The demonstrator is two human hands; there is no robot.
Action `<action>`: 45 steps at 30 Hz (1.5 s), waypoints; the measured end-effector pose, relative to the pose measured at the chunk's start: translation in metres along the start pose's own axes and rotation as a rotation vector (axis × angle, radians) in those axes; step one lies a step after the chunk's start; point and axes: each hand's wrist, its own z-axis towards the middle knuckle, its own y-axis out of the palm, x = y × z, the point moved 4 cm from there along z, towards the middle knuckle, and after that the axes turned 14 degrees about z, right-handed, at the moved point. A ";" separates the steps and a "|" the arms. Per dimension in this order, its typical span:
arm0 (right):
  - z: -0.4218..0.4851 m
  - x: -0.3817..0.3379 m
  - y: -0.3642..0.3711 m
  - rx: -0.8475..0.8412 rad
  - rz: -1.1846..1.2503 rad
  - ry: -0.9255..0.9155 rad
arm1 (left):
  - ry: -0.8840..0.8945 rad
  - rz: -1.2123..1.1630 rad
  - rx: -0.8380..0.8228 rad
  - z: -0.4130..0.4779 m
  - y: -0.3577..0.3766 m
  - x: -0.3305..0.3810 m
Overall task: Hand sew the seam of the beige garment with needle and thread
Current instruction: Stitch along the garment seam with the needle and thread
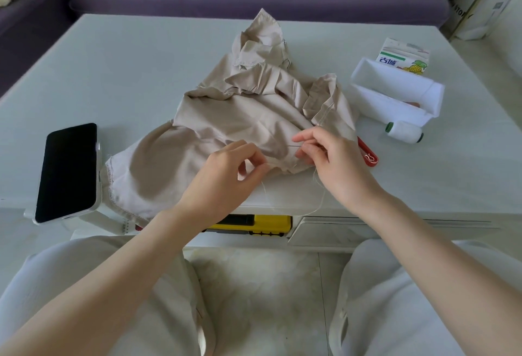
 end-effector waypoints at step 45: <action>-0.007 0.009 0.022 -0.270 -0.501 -0.129 | 0.384 0.600 -0.050 -0.004 0.008 -0.017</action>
